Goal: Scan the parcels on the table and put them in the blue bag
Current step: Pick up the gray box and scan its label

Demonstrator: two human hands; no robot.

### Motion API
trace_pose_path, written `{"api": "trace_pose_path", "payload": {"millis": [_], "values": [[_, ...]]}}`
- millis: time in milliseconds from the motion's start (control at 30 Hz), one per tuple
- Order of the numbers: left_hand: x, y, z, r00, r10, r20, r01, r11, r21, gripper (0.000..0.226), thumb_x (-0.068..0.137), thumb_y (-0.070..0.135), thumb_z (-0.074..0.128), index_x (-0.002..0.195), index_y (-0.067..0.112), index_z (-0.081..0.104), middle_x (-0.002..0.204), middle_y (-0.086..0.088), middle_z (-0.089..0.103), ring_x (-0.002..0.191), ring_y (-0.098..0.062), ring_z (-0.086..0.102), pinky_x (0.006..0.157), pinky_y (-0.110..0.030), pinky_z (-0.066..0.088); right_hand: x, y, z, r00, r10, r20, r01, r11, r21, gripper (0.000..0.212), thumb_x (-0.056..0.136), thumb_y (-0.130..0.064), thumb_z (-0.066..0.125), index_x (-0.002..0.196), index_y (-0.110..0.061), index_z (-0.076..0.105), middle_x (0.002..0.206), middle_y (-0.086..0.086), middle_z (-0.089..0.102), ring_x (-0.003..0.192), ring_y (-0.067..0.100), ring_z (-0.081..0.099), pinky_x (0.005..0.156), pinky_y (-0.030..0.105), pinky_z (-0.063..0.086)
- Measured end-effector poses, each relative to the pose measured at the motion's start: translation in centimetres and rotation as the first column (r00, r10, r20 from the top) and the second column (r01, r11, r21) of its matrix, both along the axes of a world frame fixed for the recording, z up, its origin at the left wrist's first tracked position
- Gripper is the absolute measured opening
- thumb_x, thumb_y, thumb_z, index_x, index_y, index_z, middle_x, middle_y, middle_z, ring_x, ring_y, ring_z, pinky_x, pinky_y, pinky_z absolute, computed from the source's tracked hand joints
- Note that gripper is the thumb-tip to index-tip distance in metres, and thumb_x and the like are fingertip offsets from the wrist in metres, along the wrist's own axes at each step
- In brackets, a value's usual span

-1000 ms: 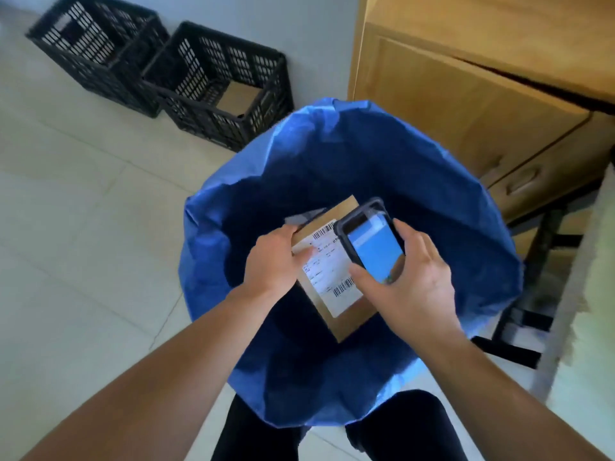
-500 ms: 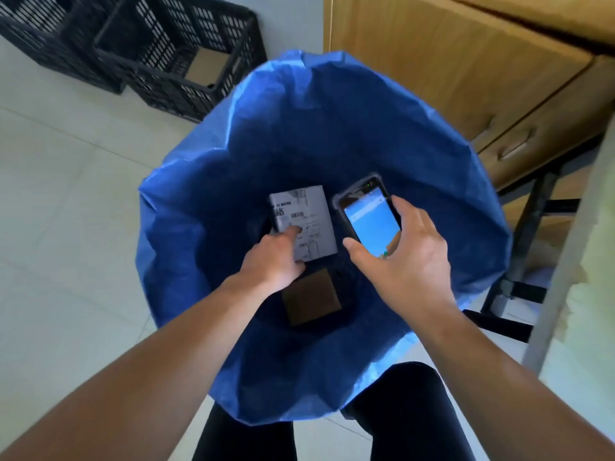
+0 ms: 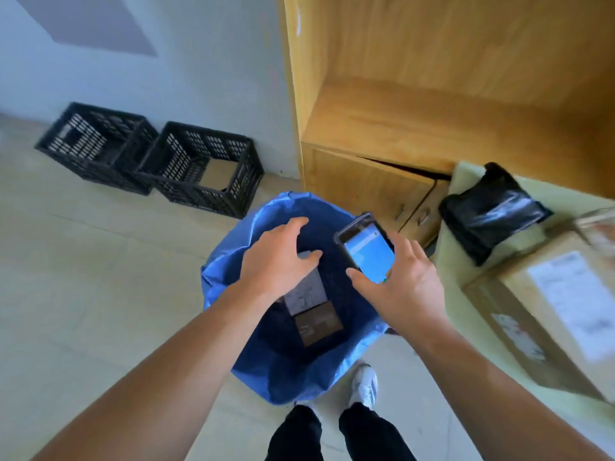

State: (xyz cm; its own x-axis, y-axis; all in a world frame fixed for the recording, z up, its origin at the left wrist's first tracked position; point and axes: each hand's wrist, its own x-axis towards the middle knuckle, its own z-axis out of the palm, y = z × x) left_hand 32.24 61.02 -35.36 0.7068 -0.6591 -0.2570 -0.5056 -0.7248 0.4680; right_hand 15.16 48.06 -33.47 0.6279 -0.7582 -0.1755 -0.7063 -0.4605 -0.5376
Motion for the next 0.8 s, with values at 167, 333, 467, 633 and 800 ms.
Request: {"api": "trace_pose_path", "payload": {"millis": [167, 333, 467, 633, 800], "values": [[-2.3, -4.0, 8.5, 0.982, -0.137, 0.13, 0.15, 0.984, -0.098, 0.066, 0.09, 0.055, 0.067, 0.15, 0.036, 0.045, 0.139, 0.011, 0.064, 0.129, -0.022, 0.057, 0.094, -0.04, 0.049, -3.9, -1.7, 7.5, 0.997, -0.08, -0.002, 0.08, 0.993, -0.083, 0.089, 0.073, -0.067, 0.069, 0.146, -0.025, 0.039, 0.139, -0.002, 0.05, 0.128, 0.021, 0.049, 0.096, 0.039, 0.048], [-7.9, -8.7, 12.0, 0.917, -0.324, 0.231, 0.351, 0.932, -0.086, 0.063, 0.091, 0.057, 0.063, 0.148, 0.033, 0.046, 0.132, 0.003, 0.067, 0.116, -0.031, 0.062, 0.08, -0.04, 0.049, -11.4, -3.1, 11.7, 0.965, -0.262, -0.003, 0.258, 0.955, -0.146, 0.09, 0.074, -0.067, 0.067, 0.147, -0.023, 0.037, 0.139, -0.002, 0.05, 0.128, 0.021, 0.047, 0.095, 0.039, 0.048], [-14.7, -11.6, 13.6, 0.871, -0.43, 0.236, 0.467, 0.875, -0.129, 0.056, 0.095, 0.052, 0.061, 0.145, 0.031, 0.05, 0.13, 0.005, 0.066, 0.113, -0.028, 0.06, 0.076, -0.038, 0.05, -20.3, -3.3, 12.6, 0.907, -0.42, 0.023, 0.419, 0.901, -0.108, 0.085, 0.071, -0.068, 0.07, 0.14, -0.027, 0.042, 0.131, -0.007, 0.053, 0.119, 0.017, 0.051, 0.091, 0.038, 0.05], [-24.0, -13.9, 14.1, 0.843, -0.523, 0.121, 0.535, 0.798, -0.277, 0.051, 0.096, 0.042, 0.065, 0.144, 0.029, 0.053, 0.137, 0.008, 0.065, 0.124, -0.019, 0.059, 0.091, -0.037, 0.054, -33.0, -3.4, 12.2, 0.815, -0.578, 0.021, 0.578, 0.812, -0.083, 0.085, 0.071, -0.064, 0.072, 0.143, -0.029, 0.042, 0.131, -0.011, 0.052, 0.115, 0.012, 0.051, 0.084, 0.03, 0.048], [-34.5, -17.0, 13.9, 0.835, -0.548, 0.035, 0.521, 0.771, -0.366, 0.048, 0.094, 0.031, 0.07, 0.141, 0.028, 0.056, 0.135, 0.01, 0.066, 0.125, -0.01, 0.06, 0.098, -0.026, 0.047, -44.2, -4.7, 12.3, 0.727, -0.683, 0.069, 0.687, 0.725, -0.051, 0.089, 0.066, -0.073, 0.062, 0.143, -0.034, 0.04, 0.127, -0.016, 0.052, 0.103, 0.011, 0.056, 0.084, 0.032, 0.052]]}}
